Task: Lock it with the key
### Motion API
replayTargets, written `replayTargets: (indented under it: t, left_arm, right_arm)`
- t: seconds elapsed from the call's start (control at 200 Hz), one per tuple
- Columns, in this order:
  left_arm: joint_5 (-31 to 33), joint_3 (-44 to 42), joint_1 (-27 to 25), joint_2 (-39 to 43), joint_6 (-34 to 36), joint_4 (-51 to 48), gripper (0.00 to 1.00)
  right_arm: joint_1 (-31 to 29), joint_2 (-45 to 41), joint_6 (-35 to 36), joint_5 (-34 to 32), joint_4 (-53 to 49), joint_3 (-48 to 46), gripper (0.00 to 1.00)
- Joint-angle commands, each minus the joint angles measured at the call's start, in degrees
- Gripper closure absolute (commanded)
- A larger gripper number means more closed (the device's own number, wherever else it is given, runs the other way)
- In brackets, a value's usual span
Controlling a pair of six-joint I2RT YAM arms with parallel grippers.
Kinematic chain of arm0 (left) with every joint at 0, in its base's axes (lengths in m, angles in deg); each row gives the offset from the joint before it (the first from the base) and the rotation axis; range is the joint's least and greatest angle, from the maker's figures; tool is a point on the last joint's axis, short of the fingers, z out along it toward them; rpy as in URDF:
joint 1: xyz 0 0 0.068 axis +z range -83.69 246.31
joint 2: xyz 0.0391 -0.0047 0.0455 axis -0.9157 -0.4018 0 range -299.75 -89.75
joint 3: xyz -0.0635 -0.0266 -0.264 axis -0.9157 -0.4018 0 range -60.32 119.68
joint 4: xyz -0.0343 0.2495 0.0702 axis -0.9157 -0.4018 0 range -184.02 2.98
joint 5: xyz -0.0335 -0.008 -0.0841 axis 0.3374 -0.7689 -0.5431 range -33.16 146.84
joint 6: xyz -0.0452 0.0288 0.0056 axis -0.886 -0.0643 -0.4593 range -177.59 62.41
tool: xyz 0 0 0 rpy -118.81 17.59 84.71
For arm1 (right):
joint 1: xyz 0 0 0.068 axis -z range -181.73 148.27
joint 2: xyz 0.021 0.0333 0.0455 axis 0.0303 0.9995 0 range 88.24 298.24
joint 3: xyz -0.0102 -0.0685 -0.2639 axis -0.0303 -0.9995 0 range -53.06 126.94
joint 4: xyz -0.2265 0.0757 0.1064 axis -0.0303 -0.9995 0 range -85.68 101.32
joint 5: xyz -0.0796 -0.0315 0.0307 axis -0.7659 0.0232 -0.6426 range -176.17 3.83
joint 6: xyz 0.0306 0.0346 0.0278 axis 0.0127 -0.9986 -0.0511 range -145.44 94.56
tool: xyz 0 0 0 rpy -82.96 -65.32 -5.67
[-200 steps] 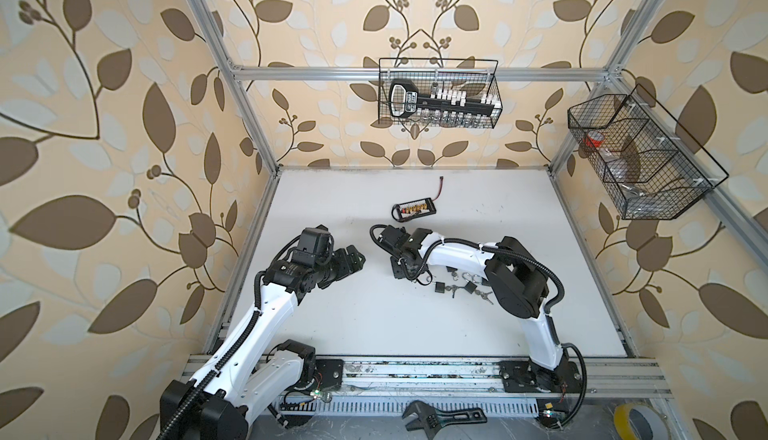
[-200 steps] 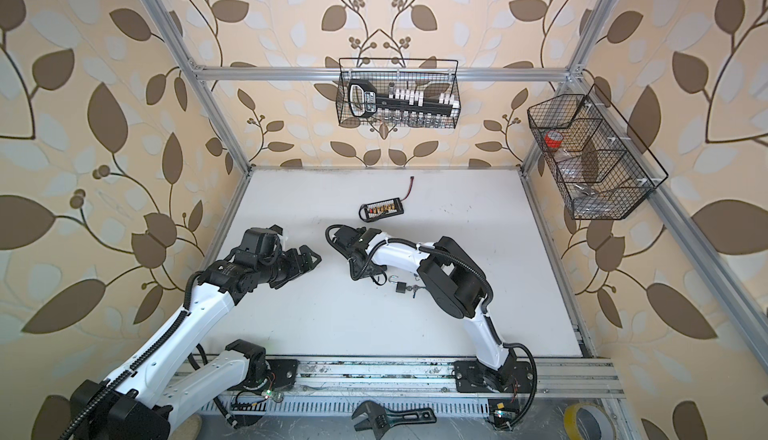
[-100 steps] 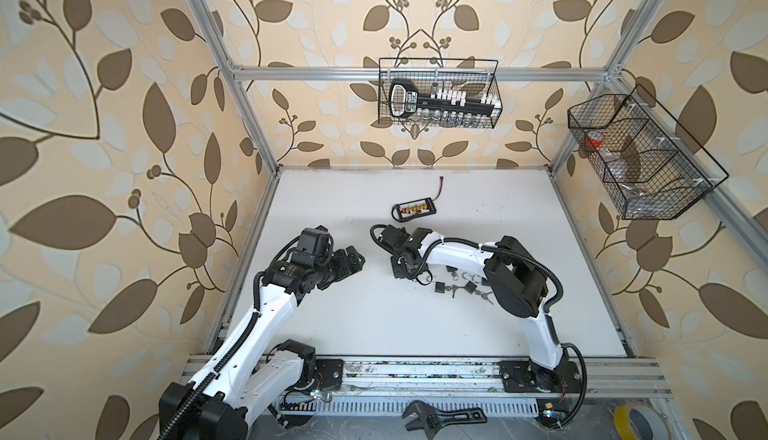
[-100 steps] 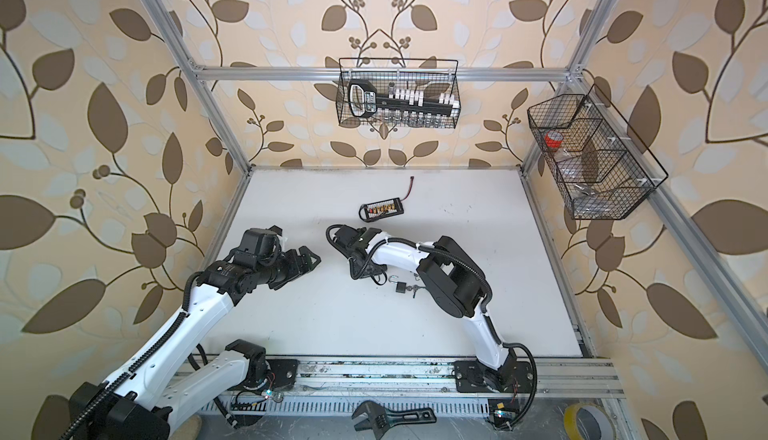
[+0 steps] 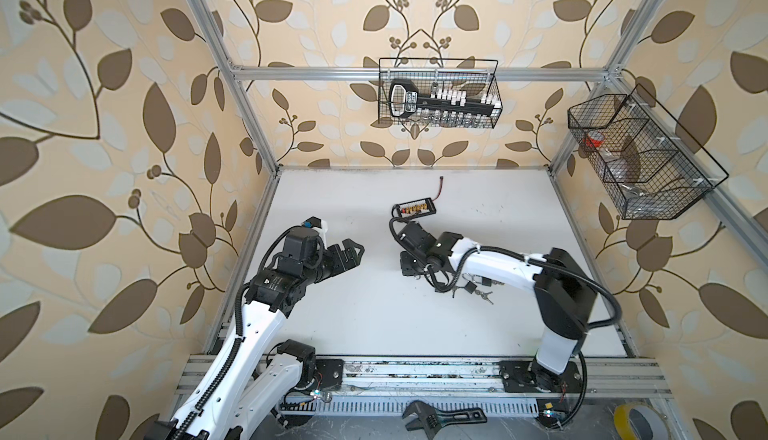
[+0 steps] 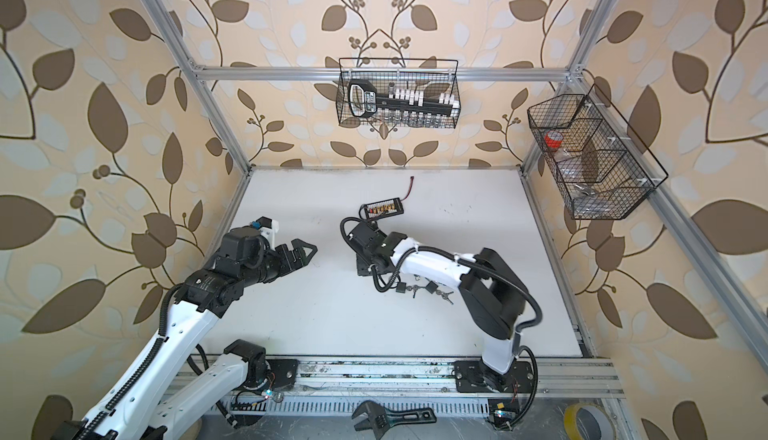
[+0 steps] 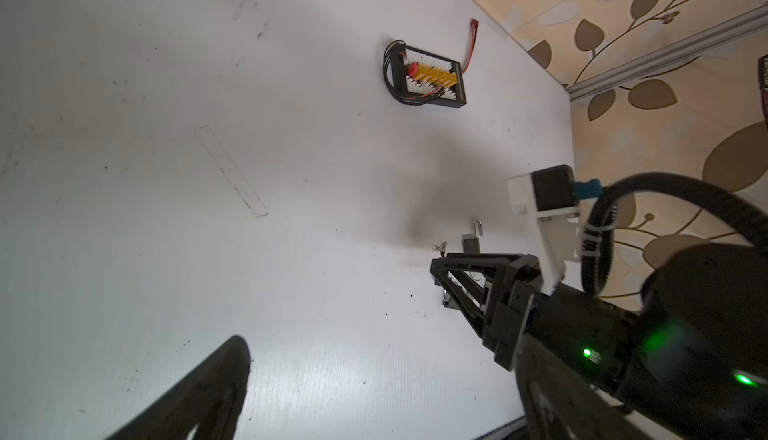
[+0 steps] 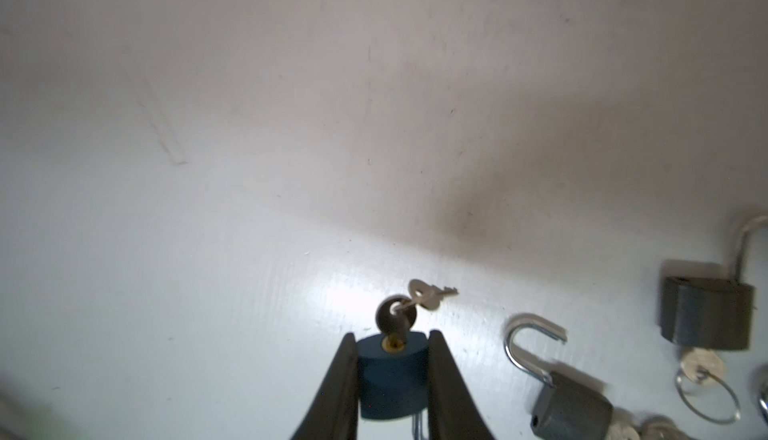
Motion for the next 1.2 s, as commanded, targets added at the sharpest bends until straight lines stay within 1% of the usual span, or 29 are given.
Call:
replayTargets:
  t: [0.0, 0.06, 0.14, 0.235, 0.35, 0.41, 0.455, 0.585, 0.68, 0.77, 0.895, 0.95, 1.065, 1.2]
  left_arm:
    - [-5.8, 2.5, 0.0, 0.5, 3.0, 3.4, 0.04]
    - [-7.5, 2.8, -1.5, 0.6, 3.8, 5.0, 0.04]
    - [-6.6, 3.0, -5.5, 1.2, 5.2, 6.7, 0.04]
    - [-3.0, 2.0, -13.3, 2.6, 7.5, 10.8, 0.07]
    - [2.2, 0.6, -21.8, 2.6, 10.3, 16.1, 0.09]
    - [5.3, 1.6, -25.7, 0.3, 12.3, 16.4, 0.09]
    - [8.1, 2.9, -29.1, -2.1, 13.7, 16.5, 0.09]
    - [15.2, 7.9, -38.7, -10.9, 17.7, 17.1, 0.11]
    - [19.0, 11.6, -43.9, -16.6, 20.1, 18.2, 0.15]
    - [20.3, 14.2, -46.5, -20.9, 21.8, 20.7, 0.19]
    - [22.1, 17.9, -48.3, -26.4, 23.7, 22.6, 0.24]
    - [23.2, 18.7, -48.7, -27.8, 24.3, 23.7, 0.27]
    - [25.6, 19.7, -48.7, -29.3, 24.0, 26.0, 0.35]
    - [25.7, 21.9, -48.7, -31.6, 23.1, 25.8, 0.41]
  right_arm:
    - [1.2, -8.0, -8.3, -1.3, 7.0, -5.6, 1.00]
    - [2.5, -13.2, -13.1, -1.0, 9.3, -9.6, 1.00]
    - [4.6, -20.7, -18.3, 0.4, 14.6, -15.9, 1.00]
    - [7.2, -28.8, -23.8, 0.9, 19.6, -22.1, 1.00]
    - [10.2, -35.4, -28.6, 1.9, 20.1, -24.6, 1.00]
    - [10.6, -38.0, -30.7, 2.6, 19.6, -25.2, 1.00]
    - [12.4, -39.6, -32.4, 2.9, 18.7, -25.3, 1.00]
    - [14.1, -42.8, -38.4, 3.5, 14.8, -25.6, 1.00]
    - [14.5, -44.8, -41.4, 3.7, 14.3, -26.4, 1.00]
    - [14.9, -46.1, -45.3, 4.1, 13.7, -27.2, 1.00]
    - [14.9, -47.6, -49.8, 5.4, 13.6, -28.3, 1.00]
    - [14.9, -48.1, -50.8, 5.7, 13.7, -28.5, 1.00]
    - [15.0, -49.1, -53.6, 6.5, 14.0, -29.2, 1.00]
    - [15.0, -49.5, -56.3, 8.7, 16.3, -30.2, 1.00]
